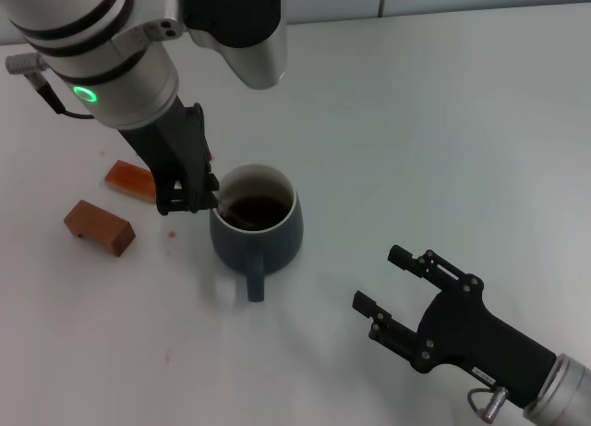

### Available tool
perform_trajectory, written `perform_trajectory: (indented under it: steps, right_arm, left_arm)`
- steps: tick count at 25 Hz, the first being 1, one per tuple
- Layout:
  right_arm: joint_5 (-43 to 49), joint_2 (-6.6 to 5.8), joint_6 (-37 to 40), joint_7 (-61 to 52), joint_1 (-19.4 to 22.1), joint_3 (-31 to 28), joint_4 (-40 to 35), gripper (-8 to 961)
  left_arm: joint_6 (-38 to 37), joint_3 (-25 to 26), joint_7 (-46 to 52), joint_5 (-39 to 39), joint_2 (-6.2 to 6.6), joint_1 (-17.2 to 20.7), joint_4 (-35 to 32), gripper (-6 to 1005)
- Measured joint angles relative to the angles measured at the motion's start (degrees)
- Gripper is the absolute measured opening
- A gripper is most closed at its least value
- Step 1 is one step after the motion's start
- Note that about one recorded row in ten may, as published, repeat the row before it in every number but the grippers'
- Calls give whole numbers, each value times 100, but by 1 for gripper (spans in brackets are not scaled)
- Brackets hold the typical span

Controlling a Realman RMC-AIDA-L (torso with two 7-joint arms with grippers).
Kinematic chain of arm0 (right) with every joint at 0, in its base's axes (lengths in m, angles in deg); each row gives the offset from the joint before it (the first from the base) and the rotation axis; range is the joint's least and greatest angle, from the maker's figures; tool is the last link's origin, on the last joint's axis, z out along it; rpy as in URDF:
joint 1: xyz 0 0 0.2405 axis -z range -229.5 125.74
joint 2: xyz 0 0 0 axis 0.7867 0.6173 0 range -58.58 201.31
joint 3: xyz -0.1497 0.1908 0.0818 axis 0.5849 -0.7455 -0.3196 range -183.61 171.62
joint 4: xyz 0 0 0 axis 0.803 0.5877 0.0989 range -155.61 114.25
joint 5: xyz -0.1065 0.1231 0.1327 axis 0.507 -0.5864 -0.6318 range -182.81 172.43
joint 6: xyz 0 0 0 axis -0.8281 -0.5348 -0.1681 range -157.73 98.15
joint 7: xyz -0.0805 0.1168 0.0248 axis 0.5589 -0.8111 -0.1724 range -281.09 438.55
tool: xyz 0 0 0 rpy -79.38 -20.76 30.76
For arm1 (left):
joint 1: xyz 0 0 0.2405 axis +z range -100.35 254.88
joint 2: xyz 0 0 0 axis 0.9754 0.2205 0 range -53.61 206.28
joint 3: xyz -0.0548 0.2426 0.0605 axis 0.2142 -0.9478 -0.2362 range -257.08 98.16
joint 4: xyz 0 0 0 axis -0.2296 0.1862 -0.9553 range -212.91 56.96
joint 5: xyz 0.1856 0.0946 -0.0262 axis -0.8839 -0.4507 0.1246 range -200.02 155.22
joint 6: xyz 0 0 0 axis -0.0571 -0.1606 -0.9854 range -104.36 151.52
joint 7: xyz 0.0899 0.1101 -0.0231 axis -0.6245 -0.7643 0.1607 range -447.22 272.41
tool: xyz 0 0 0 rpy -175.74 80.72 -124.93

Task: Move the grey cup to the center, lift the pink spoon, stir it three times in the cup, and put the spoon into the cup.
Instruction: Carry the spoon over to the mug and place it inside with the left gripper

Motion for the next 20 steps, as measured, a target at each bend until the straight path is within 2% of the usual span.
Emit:
perform_trajectory:
  steps: [9, 20]
  right_arm:
    - [7, 10, 0, -8, -49, -10, 5, 708]
    - [19, -8, 38, -41, -102, -14, 17, 708]
  left_arm:
    - [253, 37, 2, -310, -1, -41, 46, 126]
    - [185, -253, 10, 80, -2, -14, -3, 125]
